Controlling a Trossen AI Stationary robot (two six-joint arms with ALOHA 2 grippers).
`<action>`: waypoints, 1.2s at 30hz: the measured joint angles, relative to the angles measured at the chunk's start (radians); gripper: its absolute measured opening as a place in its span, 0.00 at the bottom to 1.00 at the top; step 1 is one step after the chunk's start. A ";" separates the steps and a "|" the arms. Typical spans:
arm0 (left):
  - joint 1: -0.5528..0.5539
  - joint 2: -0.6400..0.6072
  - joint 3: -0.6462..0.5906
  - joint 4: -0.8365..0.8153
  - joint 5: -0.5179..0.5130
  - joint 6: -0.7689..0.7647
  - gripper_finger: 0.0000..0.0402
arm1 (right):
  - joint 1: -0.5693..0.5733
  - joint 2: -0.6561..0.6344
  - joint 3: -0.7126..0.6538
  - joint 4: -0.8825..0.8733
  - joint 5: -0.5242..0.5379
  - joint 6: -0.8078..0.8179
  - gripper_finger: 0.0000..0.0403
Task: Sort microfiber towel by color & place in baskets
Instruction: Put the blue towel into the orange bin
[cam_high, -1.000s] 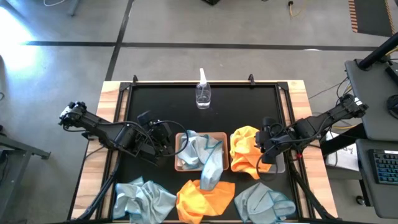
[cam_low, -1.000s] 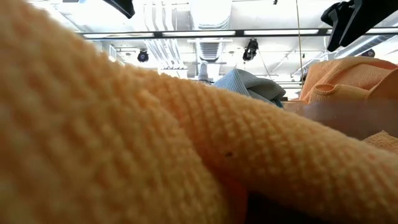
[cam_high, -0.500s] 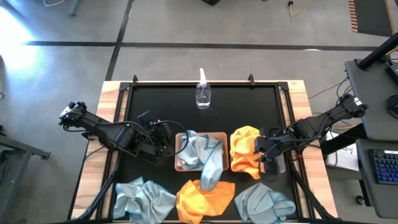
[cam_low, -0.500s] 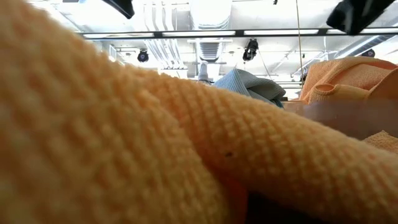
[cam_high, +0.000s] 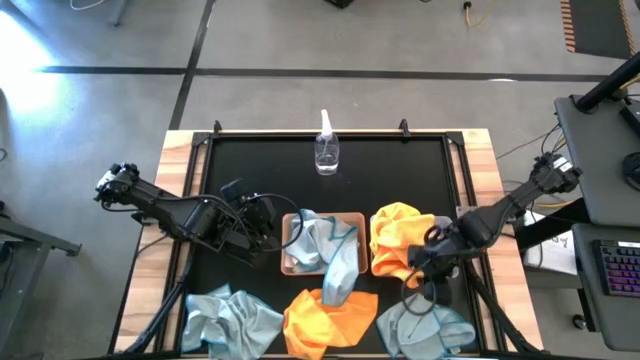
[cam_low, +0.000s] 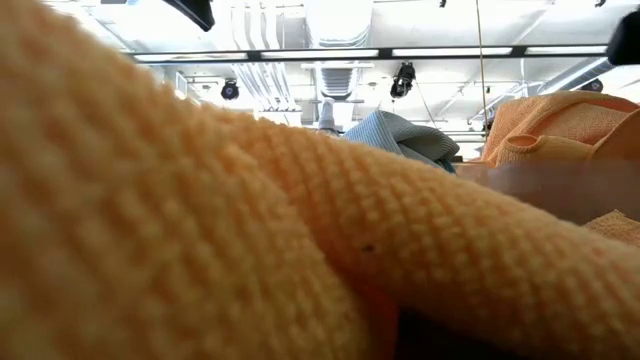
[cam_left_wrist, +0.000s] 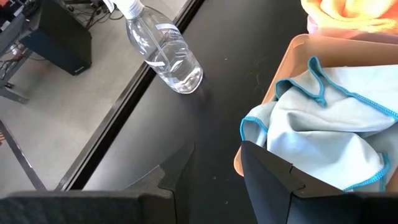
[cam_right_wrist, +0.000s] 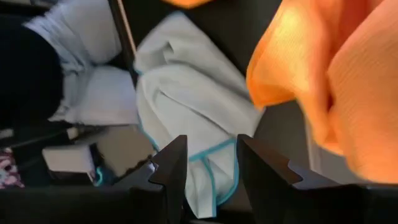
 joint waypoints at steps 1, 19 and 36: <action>0.000 0.000 0.000 -0.003 0.000 0.000 0.28 | 0.014 0.017 0.000 -0.001 0.000 0.011 0.33; 0.000 0.000 0.000 -0.008 0.044 0.001 0.28 | 0.163 0.282 0.000 0.015 -0.043 0.158 0.29; -0.003 0.000 0.000 -0.008 0.092 0.000 0.28 | 0.284 0.454 0.015 0.290 -0.068 0.202 0.35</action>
